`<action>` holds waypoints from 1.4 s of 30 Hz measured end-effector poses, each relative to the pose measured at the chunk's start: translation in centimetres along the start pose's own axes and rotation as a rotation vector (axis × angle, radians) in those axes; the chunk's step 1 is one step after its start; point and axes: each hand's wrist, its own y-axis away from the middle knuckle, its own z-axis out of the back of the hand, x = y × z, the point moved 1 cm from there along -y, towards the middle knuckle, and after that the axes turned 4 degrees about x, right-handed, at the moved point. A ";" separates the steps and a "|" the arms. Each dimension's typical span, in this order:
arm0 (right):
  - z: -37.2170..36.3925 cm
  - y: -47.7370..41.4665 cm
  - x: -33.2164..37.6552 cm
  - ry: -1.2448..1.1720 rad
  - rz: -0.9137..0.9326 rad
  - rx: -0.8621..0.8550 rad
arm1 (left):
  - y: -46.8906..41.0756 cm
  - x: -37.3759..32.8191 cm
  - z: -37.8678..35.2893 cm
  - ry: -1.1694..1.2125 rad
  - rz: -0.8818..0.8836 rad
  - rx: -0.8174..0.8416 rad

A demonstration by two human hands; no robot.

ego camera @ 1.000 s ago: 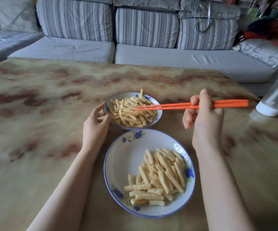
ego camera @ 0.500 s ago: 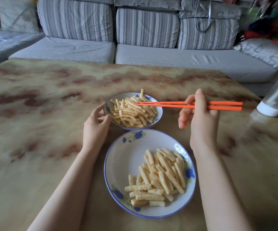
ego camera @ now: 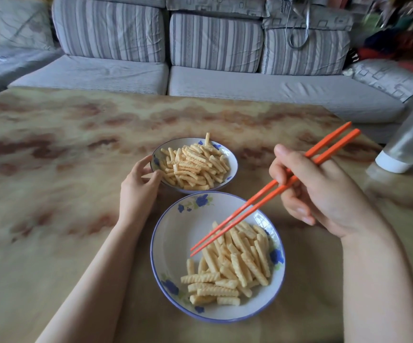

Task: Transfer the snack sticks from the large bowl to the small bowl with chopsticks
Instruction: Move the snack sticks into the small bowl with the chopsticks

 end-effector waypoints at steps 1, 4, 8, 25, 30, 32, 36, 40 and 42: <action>-0.1 0.0 0.1 0.000 -0.004 0.020 | 0.0 0.0 0.0 0.002 0.000 0.001; -0.3 0.0 0.2 -0.005 -0.013 0.043 | -0.1 0.0 0.0 0.001 -0.005 0.002; -0.6 0.2 0.4 0.013 -0.040 0.109 | -0.1 -0.1 0.0 0.002 -0.003 -0.002; -2.6 -1.5 -0.4 -0.016 0.084 -0.147 | 0.1 -0.2 0.0 -0.014 -0.005 0.010; -2.2 -2.5 -1.2 -0.160 0.182 -0.457 | 0.1 -0.2 0.1 -0.014 0.004 0.007; -2.2 -2.8 -1.5 -0.196 0.199 -0.566 | 0.1 -0.2 0.0 -0.018 0.003 0.007; -2.7 -3.6 -2.7 -0.230 0.202 -0.655 | 0.0 0.0 0.1 -0.026 0.003 0.008; -3.5 -4.6 -3.8 -0.194 0.169 -0.630 | 0.0 0.0 0.0 -0.015 0.005 0.006; -3.8 -4.8 -4.2 -0.184 0.159 -0.598 | 0.0 -0.1 0.0 -0.007 0.002 0.005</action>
